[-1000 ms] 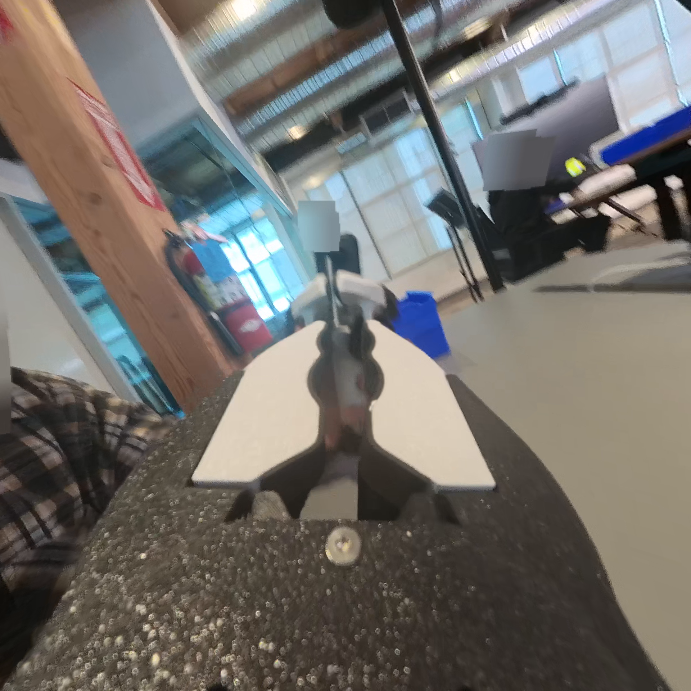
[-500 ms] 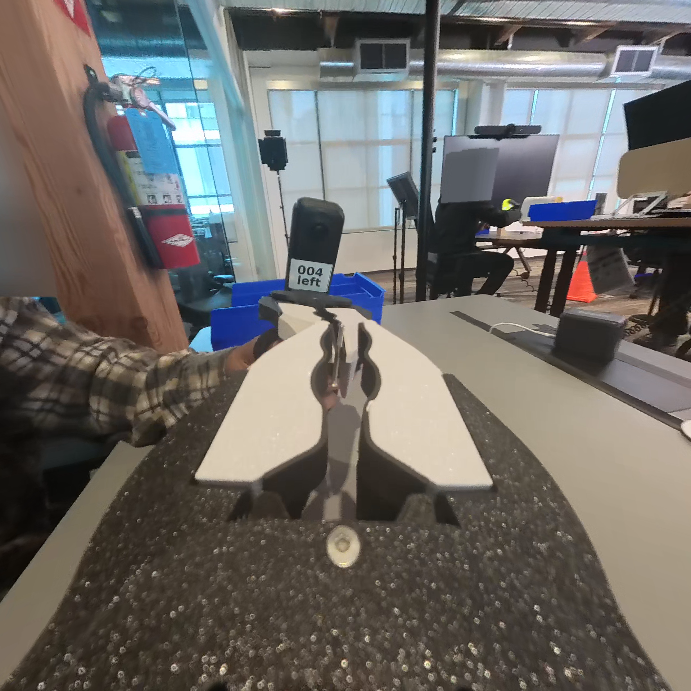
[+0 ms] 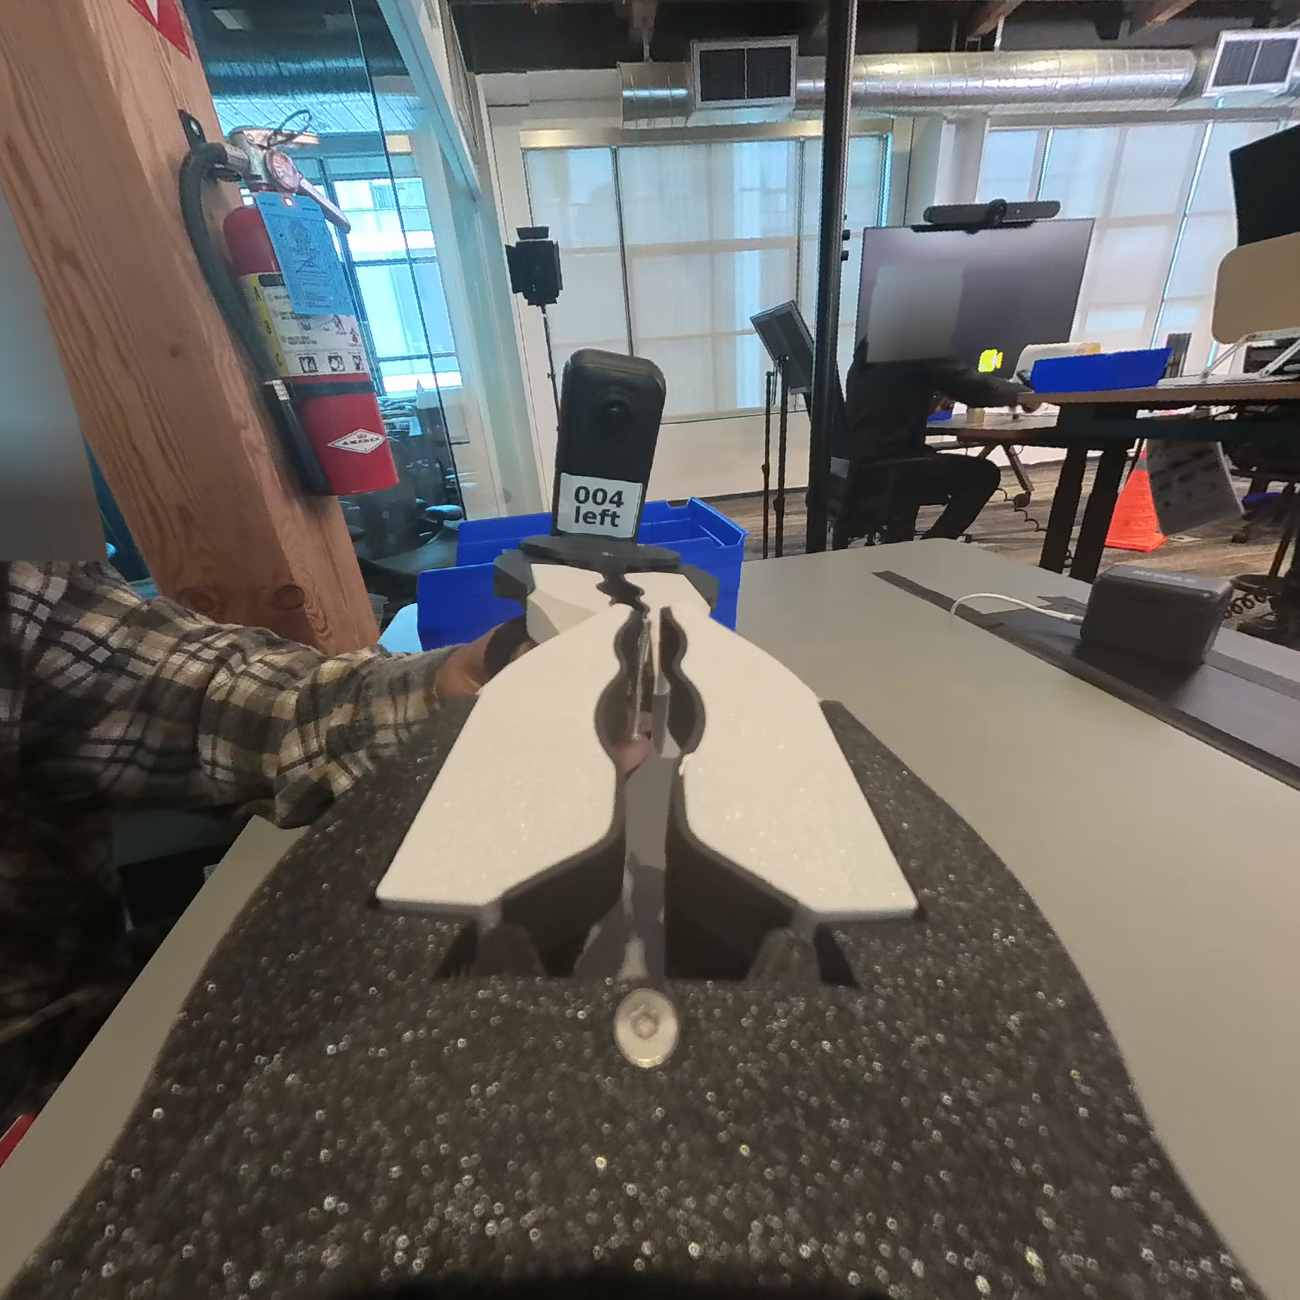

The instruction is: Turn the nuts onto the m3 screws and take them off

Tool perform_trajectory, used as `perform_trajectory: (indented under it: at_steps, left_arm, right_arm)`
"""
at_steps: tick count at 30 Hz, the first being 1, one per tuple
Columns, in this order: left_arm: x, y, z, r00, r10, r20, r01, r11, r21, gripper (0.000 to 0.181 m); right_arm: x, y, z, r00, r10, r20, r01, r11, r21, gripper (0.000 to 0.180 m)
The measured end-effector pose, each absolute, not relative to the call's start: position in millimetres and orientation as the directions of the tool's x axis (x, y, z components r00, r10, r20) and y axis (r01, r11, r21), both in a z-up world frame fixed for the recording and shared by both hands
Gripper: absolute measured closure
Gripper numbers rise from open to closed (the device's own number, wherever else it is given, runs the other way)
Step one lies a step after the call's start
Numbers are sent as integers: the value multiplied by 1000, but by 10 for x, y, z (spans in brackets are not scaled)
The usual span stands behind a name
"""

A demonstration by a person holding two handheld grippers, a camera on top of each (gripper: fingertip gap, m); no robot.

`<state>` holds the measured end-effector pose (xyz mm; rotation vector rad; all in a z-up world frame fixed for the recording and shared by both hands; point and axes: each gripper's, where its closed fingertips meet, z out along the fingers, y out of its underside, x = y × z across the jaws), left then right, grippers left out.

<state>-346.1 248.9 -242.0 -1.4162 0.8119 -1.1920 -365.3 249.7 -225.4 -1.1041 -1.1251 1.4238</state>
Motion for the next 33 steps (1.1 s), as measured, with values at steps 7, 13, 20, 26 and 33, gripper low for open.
perform_trajectory:
  at_steps: [7, 13, 20, 26, 33]
  left_arm:
    - [-3465, 2490, -2414, 269, -935, 232, 127, -204, -971, 179]
    - [-3459, 2494, -2409, 266, -936, 231, 136, -201, -970, 178]
    - [-3409, 2528, -2518, 277, -932, 234, 93, -216, -972, 165]
    - [-3385, 2512, -2526, 270, -935, 229, 88, -213, -973, 170]
    - [-3381, 2498, -2530, 264, -938, 225, 82, -210, -974, 176]
  right_arm:
    - [-3667, 2480, -2268, -127, 988, -87, -141, -105, -984, 176]
    - [-3664, 2470, -2263, -134, 986, -96, -139, -115, -984, 178]
    - [-3594, 2516, -2187, -141, 981, -131, -185, -156, -970, 178]
    - [-3604, 2502, -2189, -149, 979, -136, -182, -162, -970, 178]
    - [-3616, 2498, -2194, -152, 978, -140, -183, -167, -969, 178]
